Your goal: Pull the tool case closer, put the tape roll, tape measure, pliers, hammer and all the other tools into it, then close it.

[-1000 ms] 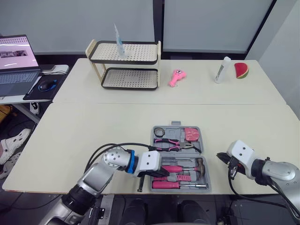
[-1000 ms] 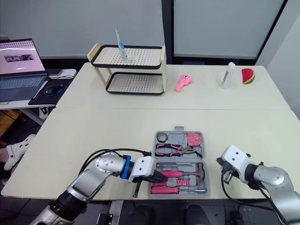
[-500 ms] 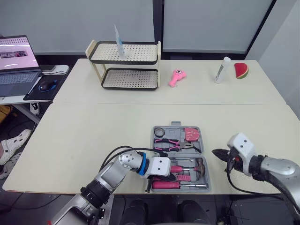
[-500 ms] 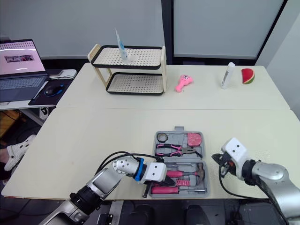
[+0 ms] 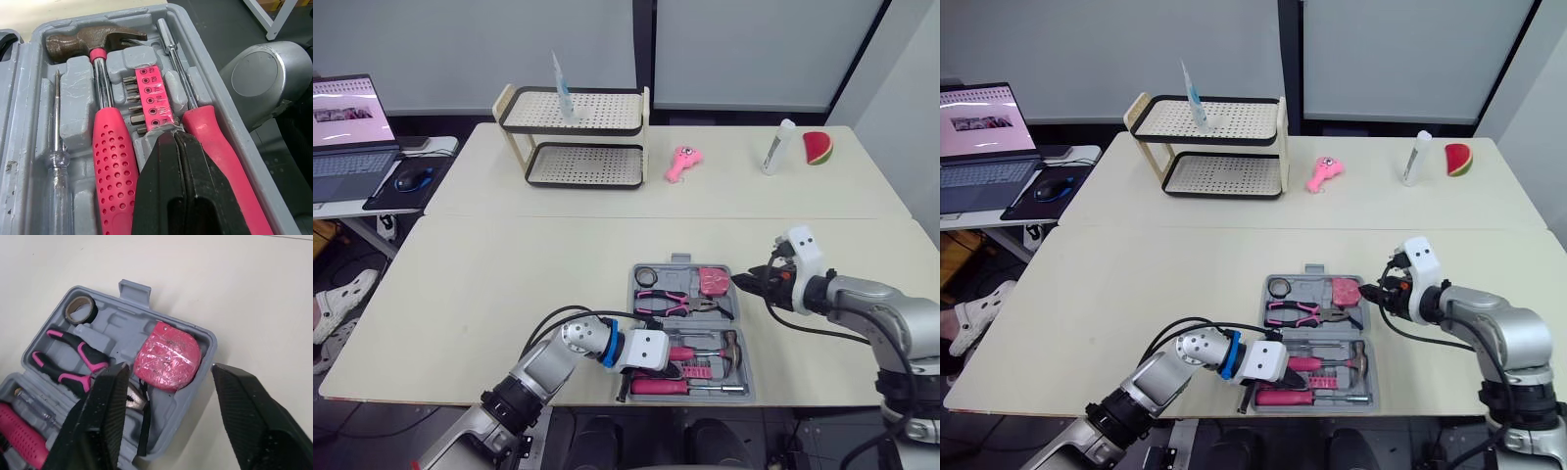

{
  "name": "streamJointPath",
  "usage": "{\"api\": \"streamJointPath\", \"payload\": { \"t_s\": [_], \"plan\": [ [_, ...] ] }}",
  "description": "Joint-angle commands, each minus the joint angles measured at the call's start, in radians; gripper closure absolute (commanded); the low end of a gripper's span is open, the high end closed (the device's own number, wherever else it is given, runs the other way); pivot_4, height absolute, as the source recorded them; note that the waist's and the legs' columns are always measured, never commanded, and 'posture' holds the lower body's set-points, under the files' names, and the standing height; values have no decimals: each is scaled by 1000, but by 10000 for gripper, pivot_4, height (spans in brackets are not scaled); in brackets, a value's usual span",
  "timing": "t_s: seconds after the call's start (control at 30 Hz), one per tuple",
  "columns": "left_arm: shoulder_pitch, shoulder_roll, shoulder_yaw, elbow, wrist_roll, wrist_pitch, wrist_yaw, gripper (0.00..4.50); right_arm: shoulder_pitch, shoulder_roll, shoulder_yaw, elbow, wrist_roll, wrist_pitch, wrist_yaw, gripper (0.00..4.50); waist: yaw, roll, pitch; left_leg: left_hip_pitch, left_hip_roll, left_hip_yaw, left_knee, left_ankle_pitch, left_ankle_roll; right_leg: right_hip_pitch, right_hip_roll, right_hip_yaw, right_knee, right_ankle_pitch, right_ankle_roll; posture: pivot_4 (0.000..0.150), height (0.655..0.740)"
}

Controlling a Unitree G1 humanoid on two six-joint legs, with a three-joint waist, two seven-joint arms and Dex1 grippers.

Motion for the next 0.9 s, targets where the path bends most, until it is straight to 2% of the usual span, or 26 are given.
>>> {"api": "streamJointPath", "payload": {
  "t_s": [0.03, 0.07, 0.33, 0.63, 0.9],
  "plan": [
    [24, 14, -28, 31, 48, 23, 8, 45000, -22, 62, 9, 51, -46, -100, -76, 3635, 0, 1, 0, 0, 0, 0, 0, 0, 0, 0, 0, 0, 0, 0, 0, 1500, 7290],
    [24, 14, -29, 32, 49, 23, 9, 45000, -26, 74, 12, 71, -56, -123, -87, 244, 0, 1, 0, 0, 0, 0, 0, 0, 0, -1, 0, 0, 0, 0, 0, 1500, 7290],
    [21, 15, -32, 39, 50, 25, 11, 45000, -70, 161, 0, 235, -73, -230, -134, 244, -1, 2, -1, 1, 0, 1, 0, 0, 0, -1, 0, 0, 1, 0, 0, 1500, 7290],
    [16, 18, -48, 66, 63, 11, 3, 45000, -118, 196, -12, 385, -55, -196, -140, 244, -2, 3, -2, 1, 0, 2, -1, 0, 0, -1, 0, 1, 1, 0, 0, 1500, 7290],
    [9, 22, -63, 98, 76, -6, -8, 45000, -128, 226, -18, 424, 9, -137, -84, 244, -3, 5, -5, 2, 0, 3, -1, 0, 0, -1, 0, 1, 1, 0, 0, 1500, 7290]
  ]
}}
